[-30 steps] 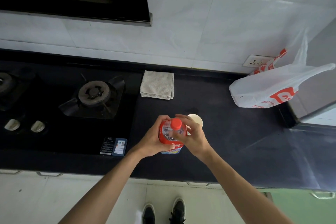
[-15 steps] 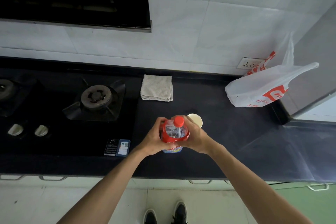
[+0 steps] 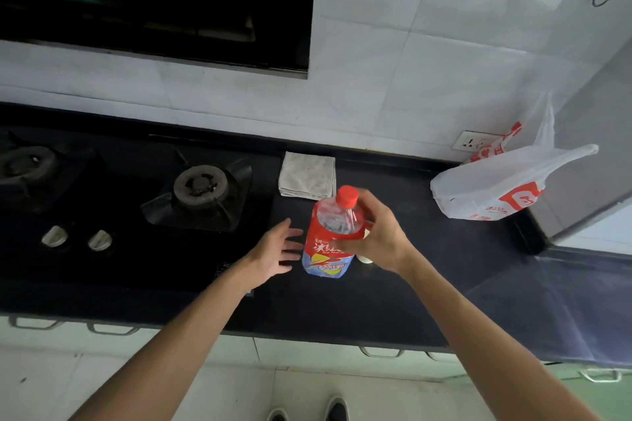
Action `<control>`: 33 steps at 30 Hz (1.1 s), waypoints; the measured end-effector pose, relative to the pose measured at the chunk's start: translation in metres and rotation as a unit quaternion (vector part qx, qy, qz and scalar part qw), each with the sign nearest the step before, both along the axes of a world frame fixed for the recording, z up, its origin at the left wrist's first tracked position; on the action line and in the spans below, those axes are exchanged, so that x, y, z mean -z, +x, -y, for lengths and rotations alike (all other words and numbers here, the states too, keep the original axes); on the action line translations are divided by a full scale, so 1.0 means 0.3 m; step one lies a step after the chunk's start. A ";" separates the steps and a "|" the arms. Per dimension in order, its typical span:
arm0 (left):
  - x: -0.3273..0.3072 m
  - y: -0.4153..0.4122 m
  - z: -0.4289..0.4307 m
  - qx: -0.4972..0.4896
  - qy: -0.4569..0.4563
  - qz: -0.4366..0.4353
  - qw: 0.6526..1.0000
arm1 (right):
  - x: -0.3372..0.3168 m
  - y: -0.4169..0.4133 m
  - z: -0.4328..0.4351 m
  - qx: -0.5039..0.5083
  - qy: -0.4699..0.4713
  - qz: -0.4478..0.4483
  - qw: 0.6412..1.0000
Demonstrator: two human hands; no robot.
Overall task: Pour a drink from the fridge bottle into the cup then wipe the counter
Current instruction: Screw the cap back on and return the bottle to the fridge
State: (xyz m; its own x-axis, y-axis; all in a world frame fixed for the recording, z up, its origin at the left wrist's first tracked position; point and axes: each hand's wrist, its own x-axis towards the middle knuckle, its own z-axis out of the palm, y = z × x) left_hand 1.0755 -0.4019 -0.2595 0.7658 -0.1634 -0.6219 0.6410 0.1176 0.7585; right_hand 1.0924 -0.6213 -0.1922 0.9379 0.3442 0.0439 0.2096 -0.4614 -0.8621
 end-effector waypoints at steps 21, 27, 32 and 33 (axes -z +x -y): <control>-0.601 -0.147 -0.181 -0.198 -0.243 0.128 0.941 | -0.685 0.077 -0.186 -0.170 0.180 0.124 0.961; -0.667 -0.291 -0.165 -0.260 -0.232 0.161 0.923 | -0.749 0.026 -0.243 -0.248 0.193 0.119 0.942; -0.723 -0.437 -0.193 -0.317 -0.218 0.183 0.905 | -0.793 -0.023 -0.334 -0.305 0.206 0.110 0.923; -0.737 -0.471 -0.204 -0.332 -0.215 0.187 0.899 | -0.803 -0.036 -0.359 -0.317 0.208 0.108 0.919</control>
State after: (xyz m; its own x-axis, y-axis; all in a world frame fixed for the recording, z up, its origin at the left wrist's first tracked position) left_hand 0.9341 -0.3408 -0.0385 0.9260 0.2431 -0.2887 0.0310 0.7133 0.7002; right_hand 1.0816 -0.5135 0.0487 0.5084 0.7298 0.4570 0.5094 0.1730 -0.8430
